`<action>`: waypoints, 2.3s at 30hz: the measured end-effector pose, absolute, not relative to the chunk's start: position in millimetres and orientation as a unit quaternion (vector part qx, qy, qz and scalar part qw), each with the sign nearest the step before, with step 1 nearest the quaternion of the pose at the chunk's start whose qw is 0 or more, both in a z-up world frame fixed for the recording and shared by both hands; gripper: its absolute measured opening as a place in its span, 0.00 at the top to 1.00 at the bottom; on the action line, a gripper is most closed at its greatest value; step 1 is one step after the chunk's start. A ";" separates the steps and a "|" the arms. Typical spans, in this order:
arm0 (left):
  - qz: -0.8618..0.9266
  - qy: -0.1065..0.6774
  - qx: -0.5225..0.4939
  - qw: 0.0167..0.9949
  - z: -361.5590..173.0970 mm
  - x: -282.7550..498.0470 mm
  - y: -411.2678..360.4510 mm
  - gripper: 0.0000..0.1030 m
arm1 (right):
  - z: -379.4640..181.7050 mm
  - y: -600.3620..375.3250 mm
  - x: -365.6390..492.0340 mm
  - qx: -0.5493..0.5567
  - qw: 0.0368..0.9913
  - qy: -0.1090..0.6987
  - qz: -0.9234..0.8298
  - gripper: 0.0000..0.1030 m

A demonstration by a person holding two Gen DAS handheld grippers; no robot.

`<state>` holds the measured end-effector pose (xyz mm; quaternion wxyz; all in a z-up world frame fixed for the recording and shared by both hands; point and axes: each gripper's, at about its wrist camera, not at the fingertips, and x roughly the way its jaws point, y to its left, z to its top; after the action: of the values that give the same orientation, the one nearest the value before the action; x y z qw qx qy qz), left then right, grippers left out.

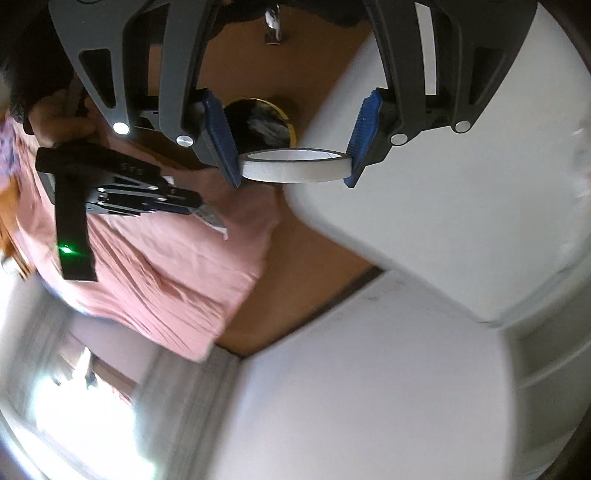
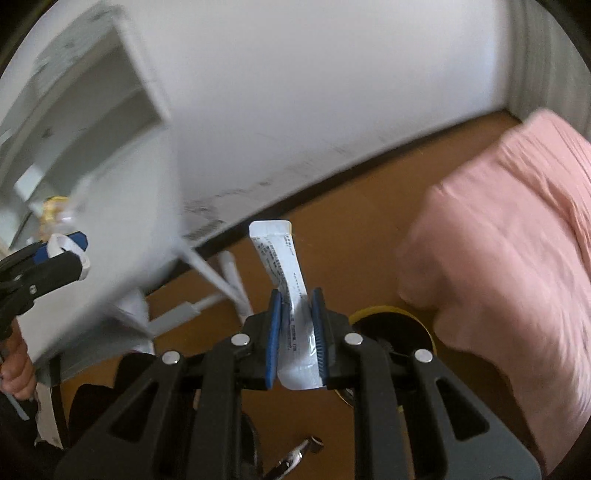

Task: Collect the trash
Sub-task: 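Carry the tube and tape roll over the bin and open both tools, then swing both open tools back toward the desk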

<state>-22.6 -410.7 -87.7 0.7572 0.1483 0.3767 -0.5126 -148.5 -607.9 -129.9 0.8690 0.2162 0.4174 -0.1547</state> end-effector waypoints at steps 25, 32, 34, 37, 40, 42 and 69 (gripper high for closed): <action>-0.557 0.445 0.282 0.642 -251.3 -83.6 -591.5 0.46 | -294.7 -714.7 -216.2 0.349 0.768 0.495 -0.207 0.83; -0.553 0.452 0.288 0.638 -259.9 -80.5 -600.4 0.46 | -292.5 -725.2 -213.1 0.358 0.772 0.485 -0.201 0.69; -0.552 0.455 0.290 0.636 -262.4 -80.0 -602.8 0.46 | -289.6 -726.3 -216.3 0.358 0.774 0.481 -0.205 0.56; -0.554 0.457 0.291 0.631 -263.6 -81.8 -606.2 0.46 | -282.4 -729.6 -222.0 0.358 0.774 0.475 -0.214 0.49; -0.559 0.453 0.297 0.628 -262.1 -87.3 -611.3 0.43 | -272.6 -731.3 -228.3 0.358 0.776 0.468 -0.225 0.43; -0.560 0.446 0.301 0.630 -258.6 -91.1 -613.1 0.27 | -265.6 -731.6 -232.0 0.357 0.778 0.463 -0.230 0.42; -0.391 0.335 0.173 0.839 -49.0 8.2 -299.1 0.11 | -53.7 -506.1 -73.3 0.173 0.910 0.376 -0.026 0.26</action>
<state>8.2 -299.1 -49.0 0.8395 0.1732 0.3352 -0.3911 -73.3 -506.1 -53.7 0.9099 0.1735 0.3759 -0.0260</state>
